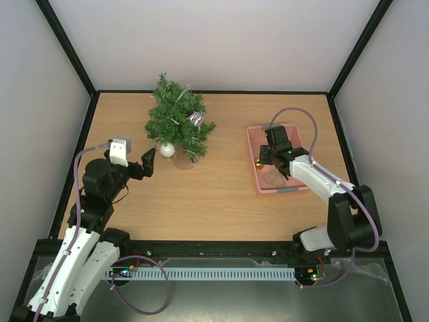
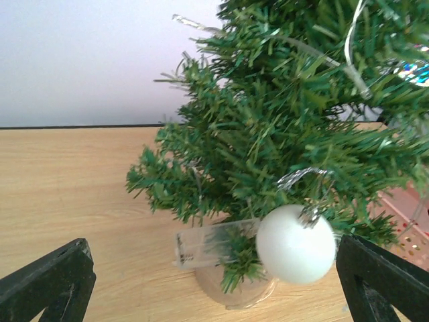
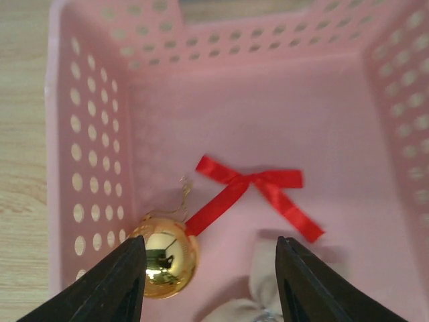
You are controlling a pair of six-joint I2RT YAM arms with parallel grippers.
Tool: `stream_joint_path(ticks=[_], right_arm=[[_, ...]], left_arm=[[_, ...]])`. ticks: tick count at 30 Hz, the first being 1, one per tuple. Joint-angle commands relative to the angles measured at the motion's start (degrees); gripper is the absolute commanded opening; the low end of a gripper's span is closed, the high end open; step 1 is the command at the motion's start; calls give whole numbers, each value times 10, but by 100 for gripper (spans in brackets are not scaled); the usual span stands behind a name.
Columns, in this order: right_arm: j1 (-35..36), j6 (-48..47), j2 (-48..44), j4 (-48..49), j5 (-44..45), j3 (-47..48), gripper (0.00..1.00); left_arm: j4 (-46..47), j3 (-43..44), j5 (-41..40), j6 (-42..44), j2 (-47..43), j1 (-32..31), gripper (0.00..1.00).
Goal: Decorate the small christmas tree
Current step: Pick up the decoration item from the storage box.
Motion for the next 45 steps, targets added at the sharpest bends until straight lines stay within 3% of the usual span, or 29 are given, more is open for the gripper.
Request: stream_joint_path(ticks=[1,6,12,19,33,45], right_arm=[[-6,28,31,49,-72,-14,51],[-7,91,49,95,-78,-33,57],[-11,228,59,148,-56,-81,58],[-11,324,74,162,-56,-101,61],[-13,334,104,173,-20,-105,60],[-14,234,74,108,96,-83,54]], left_arm=[[7,-31,-45,9,-31,1,99],[12,-40,-58,20,-42,-3,99],[13,-46,-63,34,-51,-11,99],[14,-53,-53,44,-60,-16,99],[12,-55,-60,53,-62,-19,99],[14,-58,-62,57,-64,-23,99]])
